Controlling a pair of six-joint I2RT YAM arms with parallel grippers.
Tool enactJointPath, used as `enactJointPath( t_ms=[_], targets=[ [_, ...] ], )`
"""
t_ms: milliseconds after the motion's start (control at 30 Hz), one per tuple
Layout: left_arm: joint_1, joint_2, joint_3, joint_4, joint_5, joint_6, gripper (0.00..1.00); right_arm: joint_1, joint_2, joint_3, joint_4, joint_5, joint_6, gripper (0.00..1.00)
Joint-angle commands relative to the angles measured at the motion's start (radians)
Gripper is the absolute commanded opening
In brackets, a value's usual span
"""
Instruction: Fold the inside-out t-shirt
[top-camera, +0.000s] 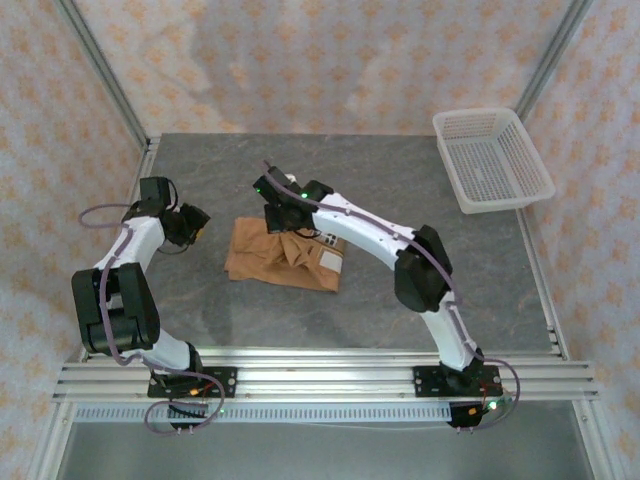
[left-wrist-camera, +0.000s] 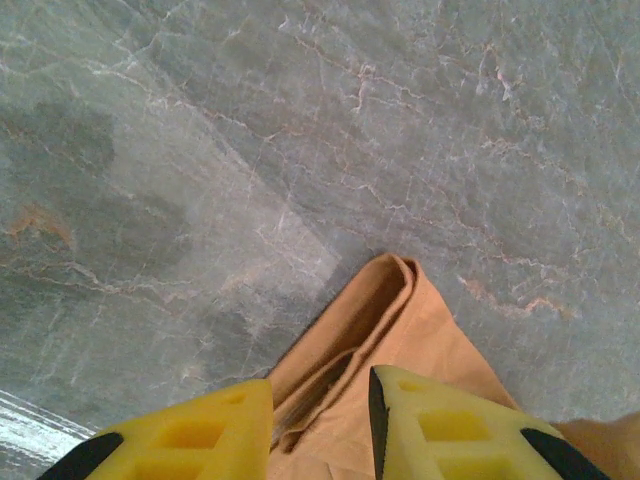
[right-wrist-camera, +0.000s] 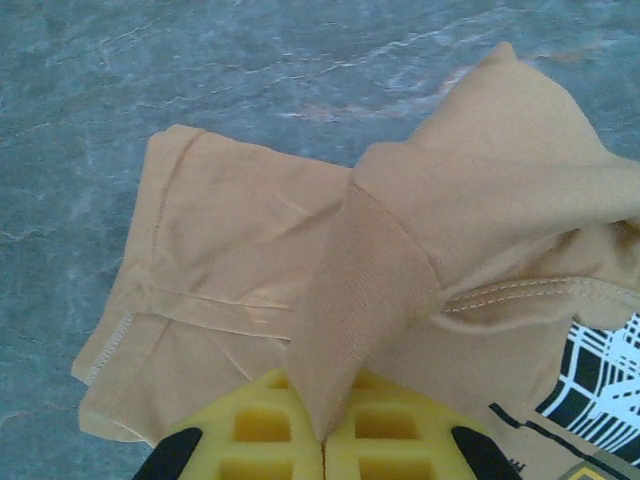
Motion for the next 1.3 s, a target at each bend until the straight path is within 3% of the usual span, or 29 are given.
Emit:
enactJointPath(
  t_ms=[0,67,133,200,300,400,467,533,600,700,833,1100,1267],
  targets=[
    [0.010,-0.024,-0.017,0.000,0.020,0.012,0.32,0.027,0.079,0.118,-0.067,-0.017,-0.009,0.00],
    [0.012,-0.028,-0.022,0.001,0.019,0.012,0.33,0.044,0.137,0.190,-0.098,-0.052,-0.002,0.06],
    [0.013,-0.036,-0.028,0.003,0.013,0.012,0.33,0.062,0.190,0.301,-0.144,-0.087,0.005,0.34],
    [0.013,-0.046,-0.035,0.001,0.004,0.011,0.32,0.084,0.214,0.397,-0.201,-0.100,0.009,0.53],
    [0.013,-0.075,-0.037,-0.020,-0.028,0.024,0.32,0.089,0.138,0.383,-0.232,-0.073,0.026,0.61],
    [0.010,-0.120,-0.040,-0.044,-0.062,0.038,0.33,0.077,-0.041,0.153,-0.168,0.031,0.045,0.63],
    [-0.016,-0.147,-0.036,-0.048,-0.066,0.041,0.33,0.042,-0.157,-0.052,-0.067,0.044,0.081,0.59],
    [-0.083,-0.156,-0.015,-0.054,-0.070,0.041,0.34,-0.023,-0.248,-0.268,0.055,-0.010,0.139,0.43],
    [-0.209,-0.147,0.022,-0.050,-0.094,0.028,0.34,-0.099,-0.292,-0.439,0.191,-0.103,0.195,0.26],
    [-0.390,-0.088,0.094,-0.041,-0.130,-0.005,0.34,-0.177,-0.263,-0.520,0.301,-0.216,0.233,0.14],
    [-0.516,-0.012,0.123,0.044,-0.140,-0.078,0.33,-0.212,-0.187,-0.477,0.302,-0.236,0.241,0.11],
    [-0.501,0.252,0.172,0.128,-0.121,-0.096,0.32,-0.230,-0.044,-0.422,0.311,-0.286,0.255,0.05],
    [-0.347,0.355,0.224,0.075,-0.128,-0.043,0.29,-0.227,-0.029,-0.492,0.313,-0.269,0.260,0.04]
  ],
)
